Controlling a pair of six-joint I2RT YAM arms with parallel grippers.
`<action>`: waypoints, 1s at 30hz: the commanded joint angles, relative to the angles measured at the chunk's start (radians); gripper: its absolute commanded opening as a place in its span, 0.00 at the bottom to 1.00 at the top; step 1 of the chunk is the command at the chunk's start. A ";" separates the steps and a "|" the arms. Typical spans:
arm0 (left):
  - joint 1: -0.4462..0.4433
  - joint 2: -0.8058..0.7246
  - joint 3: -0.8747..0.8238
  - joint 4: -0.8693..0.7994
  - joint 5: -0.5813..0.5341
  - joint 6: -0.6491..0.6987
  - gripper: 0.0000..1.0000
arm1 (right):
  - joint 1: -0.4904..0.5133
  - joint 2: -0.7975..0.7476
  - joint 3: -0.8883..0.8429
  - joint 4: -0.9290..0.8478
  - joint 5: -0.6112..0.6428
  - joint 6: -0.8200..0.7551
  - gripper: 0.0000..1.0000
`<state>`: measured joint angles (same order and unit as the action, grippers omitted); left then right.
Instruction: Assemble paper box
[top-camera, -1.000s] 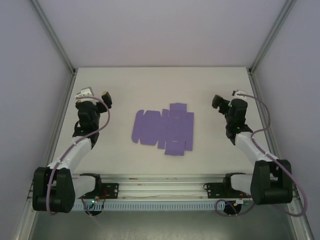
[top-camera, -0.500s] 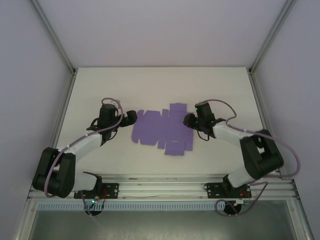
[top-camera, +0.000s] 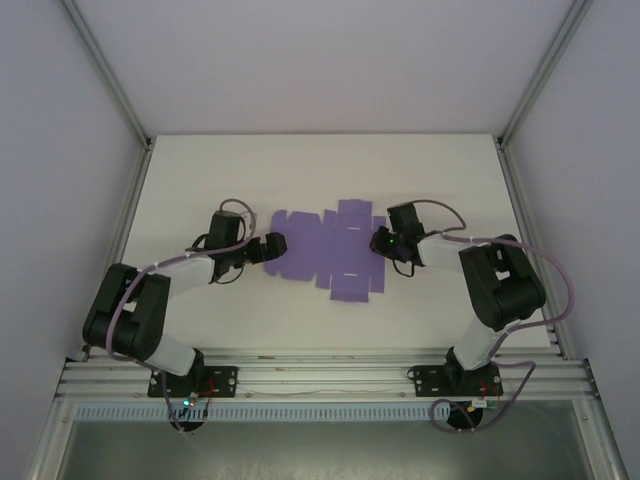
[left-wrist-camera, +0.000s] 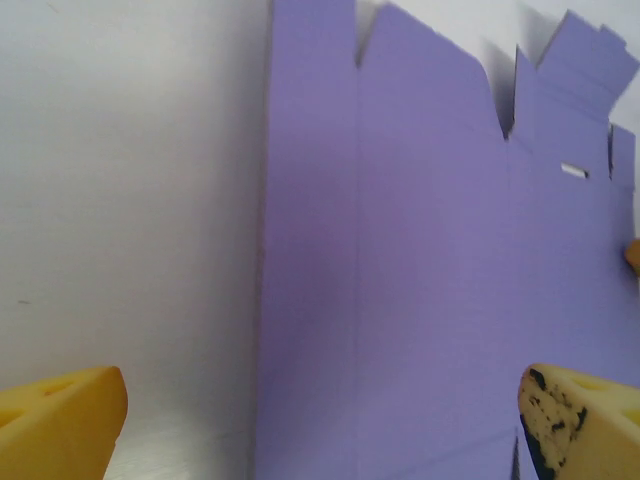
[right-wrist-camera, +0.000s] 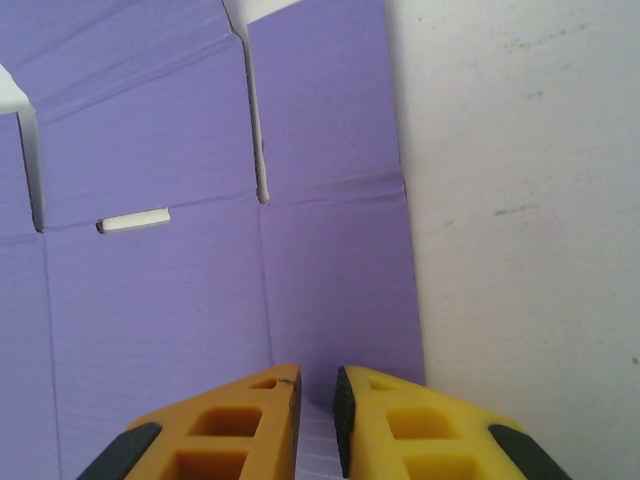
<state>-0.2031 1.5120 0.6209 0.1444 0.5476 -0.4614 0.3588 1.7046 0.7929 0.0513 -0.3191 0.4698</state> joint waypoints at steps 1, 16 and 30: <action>-0.009 0.035 0.020 0.080 0.120 -0.035 1.00 | -0.004 0.070 -0.071 -0.093 0.024 -0.013 0.21; -0.009 0.099 0.024 0.340 0.285 -0.129 0.40 | -0.004 0.049 -0.086 -0.028 -0.061 -0.124 0.21; -0.009 -0.152 -0.003 0.456 0.286 -0.268 0.00 | -0.067 -0.513 -0.097 -0.111 -0.084 -0.128 0.96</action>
<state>-0.2142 1.4654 0.6243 0.4961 0.8234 -0.6701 0.3199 1.2869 0.7097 -0.0093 -0.3717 0.3534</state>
